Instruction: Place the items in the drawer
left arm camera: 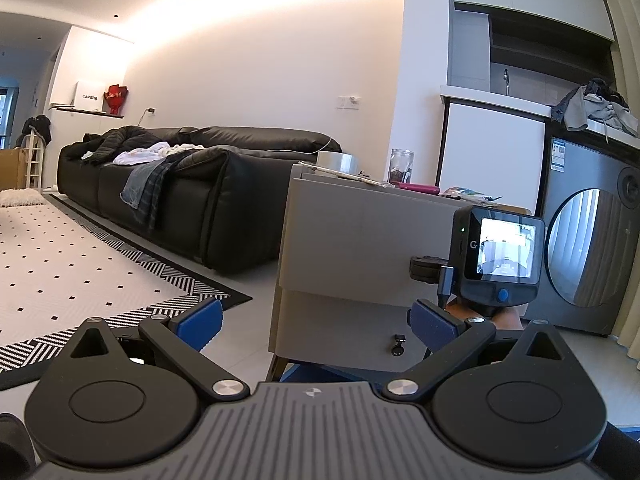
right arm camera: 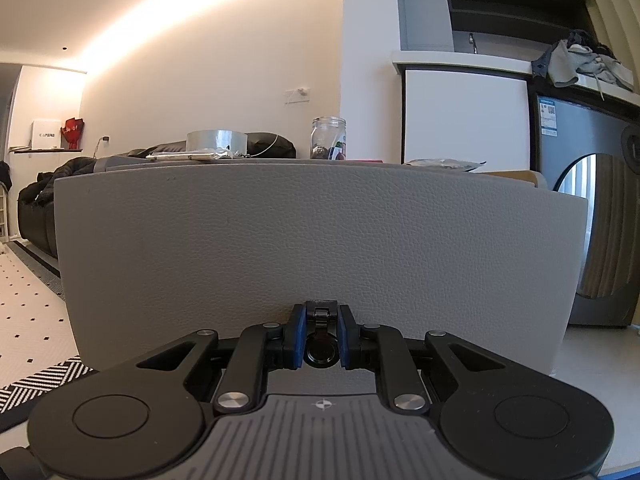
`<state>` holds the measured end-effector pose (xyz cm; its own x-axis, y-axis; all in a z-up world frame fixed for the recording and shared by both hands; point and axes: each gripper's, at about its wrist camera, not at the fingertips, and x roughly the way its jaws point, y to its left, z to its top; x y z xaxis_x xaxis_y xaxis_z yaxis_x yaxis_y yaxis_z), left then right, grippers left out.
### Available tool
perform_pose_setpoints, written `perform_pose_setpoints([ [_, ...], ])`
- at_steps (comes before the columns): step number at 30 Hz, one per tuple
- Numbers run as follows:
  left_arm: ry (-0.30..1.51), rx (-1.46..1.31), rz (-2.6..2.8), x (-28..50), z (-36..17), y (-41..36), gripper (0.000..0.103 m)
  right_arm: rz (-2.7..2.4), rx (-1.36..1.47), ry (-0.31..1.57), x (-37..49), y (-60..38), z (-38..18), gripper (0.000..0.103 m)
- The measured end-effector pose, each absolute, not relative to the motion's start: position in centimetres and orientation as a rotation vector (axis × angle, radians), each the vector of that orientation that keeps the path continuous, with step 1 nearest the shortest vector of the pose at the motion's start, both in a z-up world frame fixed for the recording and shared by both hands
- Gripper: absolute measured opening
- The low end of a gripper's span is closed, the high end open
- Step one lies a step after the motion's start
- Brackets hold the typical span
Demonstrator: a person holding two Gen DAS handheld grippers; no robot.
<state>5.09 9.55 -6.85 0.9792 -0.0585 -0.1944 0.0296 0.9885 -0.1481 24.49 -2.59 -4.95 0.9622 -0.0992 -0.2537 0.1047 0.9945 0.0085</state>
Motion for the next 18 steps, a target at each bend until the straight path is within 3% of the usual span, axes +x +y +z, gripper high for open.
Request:
perform_pose_setpoints([
  [18, 0.203, -0.147, -0.043, 5.0, -7.0, 9.5, 0.103, -0.093, 0.014, 0.259, 26.5, -3.0, -5.1, 0.018],
])
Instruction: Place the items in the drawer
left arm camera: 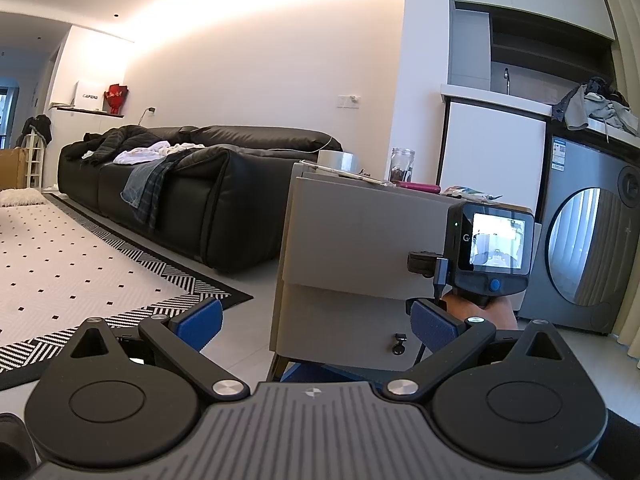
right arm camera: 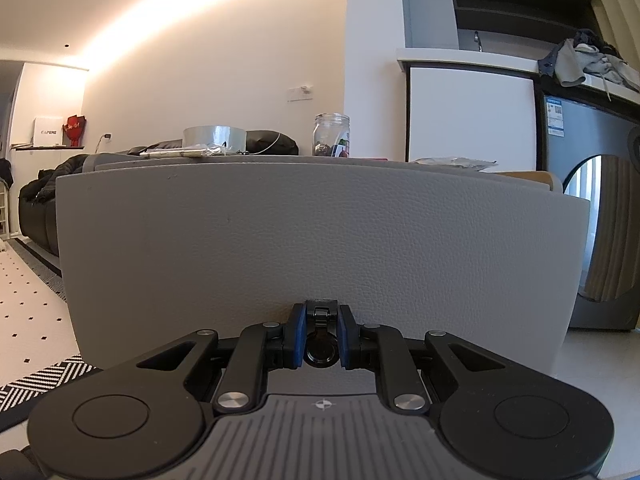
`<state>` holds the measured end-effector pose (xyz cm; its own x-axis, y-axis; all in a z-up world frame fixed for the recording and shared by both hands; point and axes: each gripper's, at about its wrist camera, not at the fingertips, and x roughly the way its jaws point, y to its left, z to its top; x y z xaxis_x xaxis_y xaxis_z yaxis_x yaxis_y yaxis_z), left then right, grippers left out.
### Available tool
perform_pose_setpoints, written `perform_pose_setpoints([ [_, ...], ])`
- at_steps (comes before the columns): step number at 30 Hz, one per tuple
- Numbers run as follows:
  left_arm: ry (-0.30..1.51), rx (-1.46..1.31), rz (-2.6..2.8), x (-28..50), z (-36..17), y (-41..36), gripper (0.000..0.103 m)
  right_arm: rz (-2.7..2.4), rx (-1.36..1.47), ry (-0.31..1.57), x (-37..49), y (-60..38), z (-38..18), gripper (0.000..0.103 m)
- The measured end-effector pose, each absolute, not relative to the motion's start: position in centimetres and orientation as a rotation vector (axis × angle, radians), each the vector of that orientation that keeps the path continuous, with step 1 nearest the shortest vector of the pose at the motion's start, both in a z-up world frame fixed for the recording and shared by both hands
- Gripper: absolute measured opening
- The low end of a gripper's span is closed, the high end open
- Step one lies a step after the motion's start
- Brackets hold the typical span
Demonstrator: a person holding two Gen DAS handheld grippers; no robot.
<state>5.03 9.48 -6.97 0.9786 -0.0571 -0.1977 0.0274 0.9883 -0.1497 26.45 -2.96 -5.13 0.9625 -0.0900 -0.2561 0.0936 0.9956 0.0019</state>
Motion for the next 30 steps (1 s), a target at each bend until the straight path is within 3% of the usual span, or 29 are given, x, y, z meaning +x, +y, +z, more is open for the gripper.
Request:
perform_pose_setpoints([
  [30, 0.213, -0.135, -0.040, 5.3, -7.1, 9.4, 0.103, -0.100, -0.015, 0.261, 28.6, -3.0, -5.5, 0.018],
])
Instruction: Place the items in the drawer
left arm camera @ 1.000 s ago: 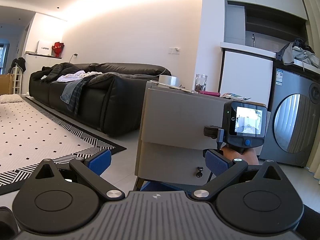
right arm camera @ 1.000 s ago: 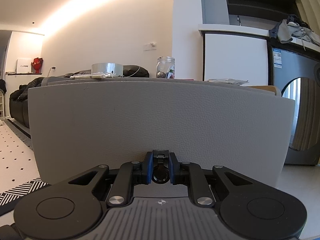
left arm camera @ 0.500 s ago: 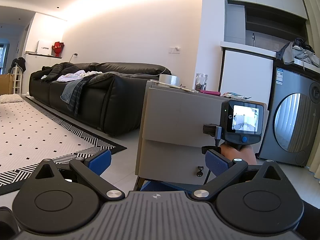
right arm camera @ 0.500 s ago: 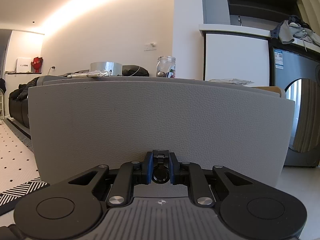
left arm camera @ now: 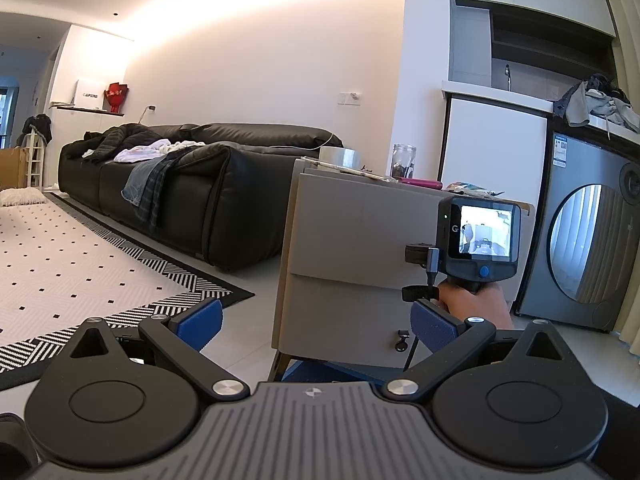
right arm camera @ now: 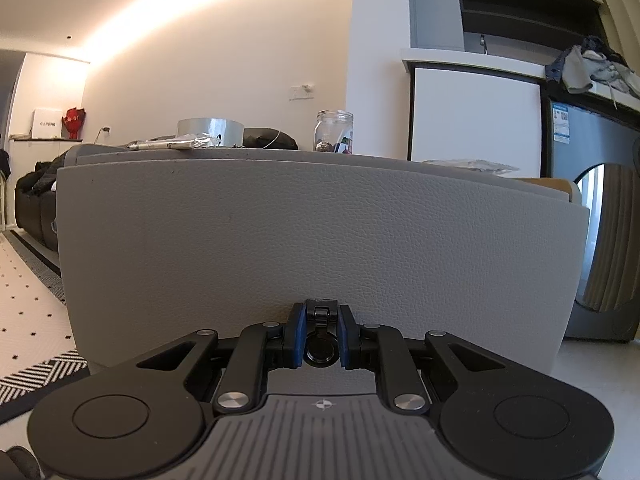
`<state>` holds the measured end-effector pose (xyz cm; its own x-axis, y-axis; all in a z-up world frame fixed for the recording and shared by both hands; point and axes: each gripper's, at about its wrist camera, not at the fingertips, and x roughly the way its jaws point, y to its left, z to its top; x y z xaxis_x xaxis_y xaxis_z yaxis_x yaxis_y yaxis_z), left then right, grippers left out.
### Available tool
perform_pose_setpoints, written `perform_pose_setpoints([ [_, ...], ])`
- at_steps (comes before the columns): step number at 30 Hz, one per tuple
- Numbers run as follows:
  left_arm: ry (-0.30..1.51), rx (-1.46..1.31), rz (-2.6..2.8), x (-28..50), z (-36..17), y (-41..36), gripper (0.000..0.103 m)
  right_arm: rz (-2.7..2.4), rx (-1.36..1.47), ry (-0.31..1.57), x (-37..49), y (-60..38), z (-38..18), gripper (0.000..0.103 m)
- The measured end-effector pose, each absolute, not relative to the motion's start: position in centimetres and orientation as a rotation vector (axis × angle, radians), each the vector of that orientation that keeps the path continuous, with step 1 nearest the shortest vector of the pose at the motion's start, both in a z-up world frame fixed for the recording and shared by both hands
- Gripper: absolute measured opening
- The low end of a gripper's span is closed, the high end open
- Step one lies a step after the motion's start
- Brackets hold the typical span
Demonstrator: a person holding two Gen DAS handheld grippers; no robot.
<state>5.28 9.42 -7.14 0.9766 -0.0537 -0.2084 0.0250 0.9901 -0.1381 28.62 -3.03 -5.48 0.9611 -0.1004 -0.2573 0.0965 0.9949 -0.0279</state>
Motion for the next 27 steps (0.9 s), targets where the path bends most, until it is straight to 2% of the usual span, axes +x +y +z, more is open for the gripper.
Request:
perform_pose_setpoints([
  [27, 0.227, -0.128, -0.051, 5.68, -7.19, 9.12, 0.103, -0.089, -0.070, 0.256, 28.71, -2.61, -5.86, 0.019],
])
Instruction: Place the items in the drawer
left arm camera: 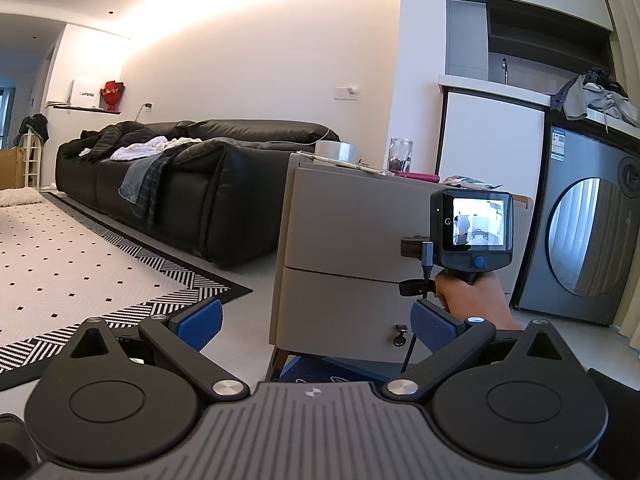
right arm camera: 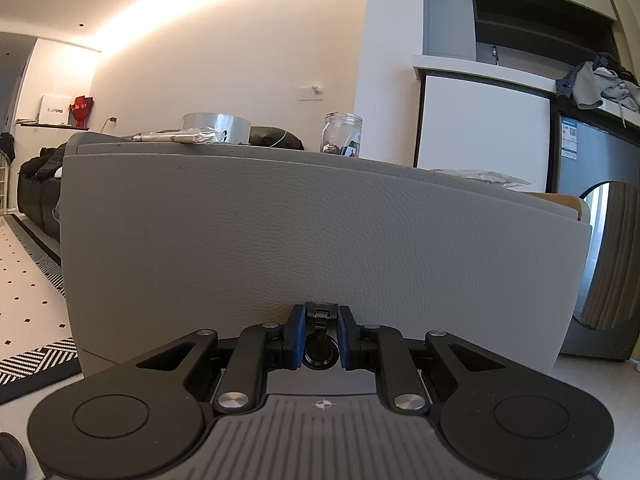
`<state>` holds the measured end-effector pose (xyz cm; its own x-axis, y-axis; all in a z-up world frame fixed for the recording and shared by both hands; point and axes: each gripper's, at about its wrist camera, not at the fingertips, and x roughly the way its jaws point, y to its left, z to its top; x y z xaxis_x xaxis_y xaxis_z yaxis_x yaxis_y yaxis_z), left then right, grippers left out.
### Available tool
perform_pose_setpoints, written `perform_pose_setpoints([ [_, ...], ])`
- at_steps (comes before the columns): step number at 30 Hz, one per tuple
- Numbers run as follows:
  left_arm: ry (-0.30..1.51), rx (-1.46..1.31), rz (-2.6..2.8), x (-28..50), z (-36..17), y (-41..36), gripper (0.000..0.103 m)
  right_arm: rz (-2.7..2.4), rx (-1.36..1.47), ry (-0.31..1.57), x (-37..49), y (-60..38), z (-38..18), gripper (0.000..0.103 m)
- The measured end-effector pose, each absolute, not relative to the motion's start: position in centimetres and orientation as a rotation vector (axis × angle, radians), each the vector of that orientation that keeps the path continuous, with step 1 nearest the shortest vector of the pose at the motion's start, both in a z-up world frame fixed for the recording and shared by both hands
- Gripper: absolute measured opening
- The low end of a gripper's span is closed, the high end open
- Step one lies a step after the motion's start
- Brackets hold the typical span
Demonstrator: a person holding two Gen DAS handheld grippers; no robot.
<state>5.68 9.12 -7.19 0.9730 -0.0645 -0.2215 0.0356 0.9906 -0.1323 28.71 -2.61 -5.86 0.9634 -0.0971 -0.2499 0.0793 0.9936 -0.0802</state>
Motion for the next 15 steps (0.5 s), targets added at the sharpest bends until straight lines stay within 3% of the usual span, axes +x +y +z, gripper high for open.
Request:
perform_pose_setpoints([
  [15, 0.228, -0.123, -0.059, 5.8, -7.2, 9.3, 0.103, -0.060, -0.056, 0.245, 27.0, -3.1, -5.5, 0.019],
])
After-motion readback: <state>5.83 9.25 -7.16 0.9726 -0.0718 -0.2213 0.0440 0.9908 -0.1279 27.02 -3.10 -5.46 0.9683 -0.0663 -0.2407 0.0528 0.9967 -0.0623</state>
